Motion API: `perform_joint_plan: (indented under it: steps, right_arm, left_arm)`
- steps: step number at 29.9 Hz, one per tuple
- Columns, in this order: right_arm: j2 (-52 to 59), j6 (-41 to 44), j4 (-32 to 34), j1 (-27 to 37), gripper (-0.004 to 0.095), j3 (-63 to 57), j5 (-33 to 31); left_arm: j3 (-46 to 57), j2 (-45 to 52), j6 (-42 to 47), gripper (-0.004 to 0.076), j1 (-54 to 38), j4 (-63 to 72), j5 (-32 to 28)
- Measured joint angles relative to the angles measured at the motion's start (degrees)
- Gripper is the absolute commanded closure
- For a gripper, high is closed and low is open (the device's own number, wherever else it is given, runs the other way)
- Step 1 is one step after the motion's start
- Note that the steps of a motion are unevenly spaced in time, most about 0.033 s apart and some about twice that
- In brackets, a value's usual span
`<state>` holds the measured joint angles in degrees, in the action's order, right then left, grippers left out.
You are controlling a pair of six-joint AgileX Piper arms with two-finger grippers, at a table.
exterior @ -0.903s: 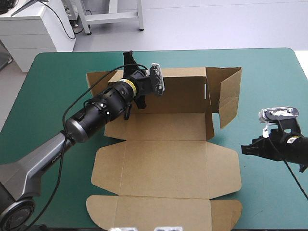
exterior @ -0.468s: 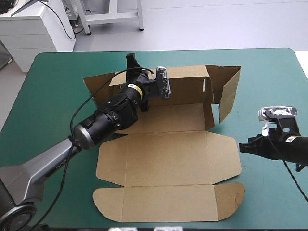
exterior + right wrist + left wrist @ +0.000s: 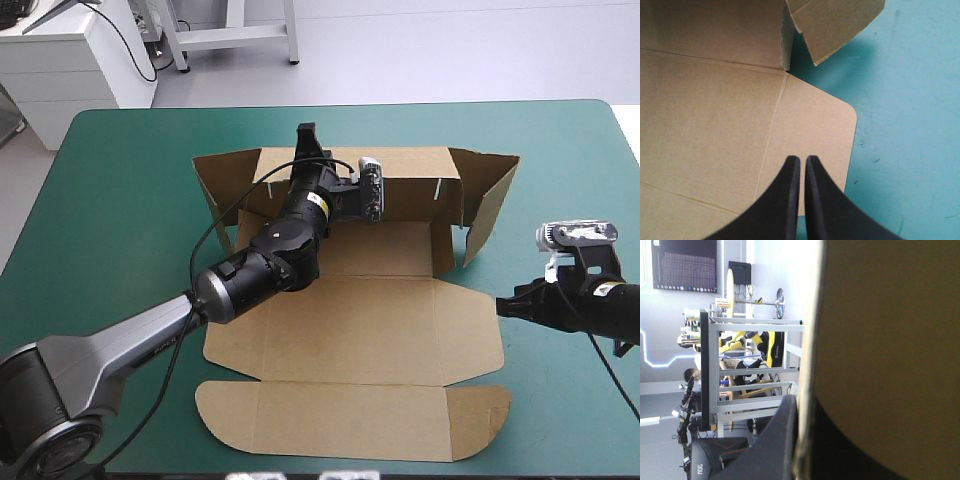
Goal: Fold the box
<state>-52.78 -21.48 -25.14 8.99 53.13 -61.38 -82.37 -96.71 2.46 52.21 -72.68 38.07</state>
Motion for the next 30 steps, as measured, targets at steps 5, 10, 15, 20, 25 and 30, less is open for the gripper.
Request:
perform_joint_plan:
  steps: [5,10,15,20,25,30]
  right_arm:
    - [0.00,0.64,0.00,0.00,0.0888,0.00,0.28]
    - [0.00,1.94,-0.65,0.00,0.0888,0.00,1.40]
    - [0.00,2.14,-1.72,0.00,0.0888,0.00,2.91]
    - [-1.83,2.17,-3.47,0.00,0.0888,1.91,3.20]
    - [-7.89,2.12,-3.81,0.00,0.0888,9.13,2.51]
    - [-15.54,2.05,-3.81,0.00,0.0888,19.82,1.66]
  left_arm:
    - [3.26,-0.03,4.93,0.0731,0.00,-4.91,-0.77]
    - [8.71,-0.03,11.75,0.0731,0.00,-12.51,-1.16]
    - [10.51,-0.03,16.51,0.0731,0.17,-15.87,-1.70]
    - [10.76,-0.28,17.85,0.0731,0.46,-16.80,-2.14]
    - [10.76,-1.66,18.07,0.0731,0.46,-18.51,-1.87]
    - [10.76,-2.26,18.07,0.0731,0.46,-19.55,-1.40]
